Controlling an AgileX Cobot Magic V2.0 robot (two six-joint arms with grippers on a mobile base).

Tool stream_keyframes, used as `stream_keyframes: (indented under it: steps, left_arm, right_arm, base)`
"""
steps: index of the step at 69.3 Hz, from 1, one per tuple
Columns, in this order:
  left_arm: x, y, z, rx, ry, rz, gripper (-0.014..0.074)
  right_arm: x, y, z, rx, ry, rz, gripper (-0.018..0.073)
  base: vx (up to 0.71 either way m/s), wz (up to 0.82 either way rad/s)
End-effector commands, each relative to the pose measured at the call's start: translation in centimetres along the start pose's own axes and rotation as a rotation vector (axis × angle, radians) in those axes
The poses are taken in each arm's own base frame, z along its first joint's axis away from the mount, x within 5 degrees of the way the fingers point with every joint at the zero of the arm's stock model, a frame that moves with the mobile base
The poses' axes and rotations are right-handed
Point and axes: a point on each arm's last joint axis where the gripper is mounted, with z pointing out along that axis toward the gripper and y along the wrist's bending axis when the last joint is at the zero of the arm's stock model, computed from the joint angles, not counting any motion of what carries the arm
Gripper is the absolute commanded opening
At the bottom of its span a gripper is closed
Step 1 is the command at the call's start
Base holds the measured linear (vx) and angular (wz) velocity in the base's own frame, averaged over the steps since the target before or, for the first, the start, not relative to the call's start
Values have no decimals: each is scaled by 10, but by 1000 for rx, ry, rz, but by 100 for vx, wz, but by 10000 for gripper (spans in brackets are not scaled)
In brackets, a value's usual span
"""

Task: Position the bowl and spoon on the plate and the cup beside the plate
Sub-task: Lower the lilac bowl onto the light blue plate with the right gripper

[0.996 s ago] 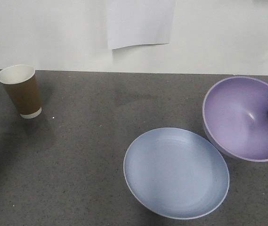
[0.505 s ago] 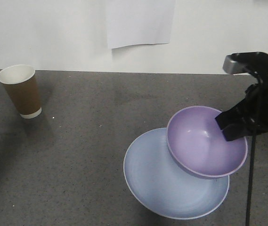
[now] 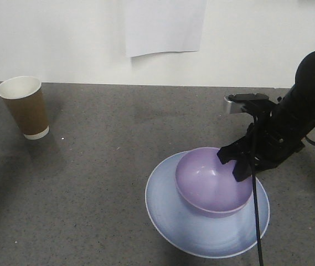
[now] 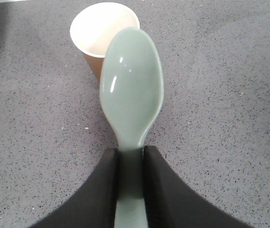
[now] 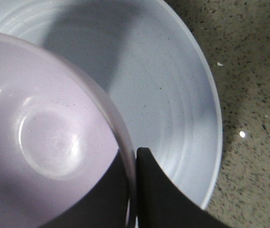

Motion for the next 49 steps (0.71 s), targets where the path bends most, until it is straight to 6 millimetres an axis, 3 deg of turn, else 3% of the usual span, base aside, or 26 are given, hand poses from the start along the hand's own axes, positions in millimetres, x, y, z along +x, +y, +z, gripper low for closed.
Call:
stream_keyframes:
  steps: [1,17,30,49]
  left_arm:
    - [-9,0,-13,7,-101,-4,-8]
    - [-9,0,-13,7,-101,-4,-8]
    - [-9,0,-13,7,-101,-4,-8]
    - [-9,0,-13,7,-101,-4,-8]
  right_arm:
    - [-6,4,-10,-25,-66,9,-6]
    - [-11,1,7,-37,-25,24,-3]
    - [-12,0,8,-35,-25,25,5]
    - [-11,0,8,-35,-24,25,102]
  base:
    - [0,0]
    - [0,0]
    - [0,0]
    - [0,0]
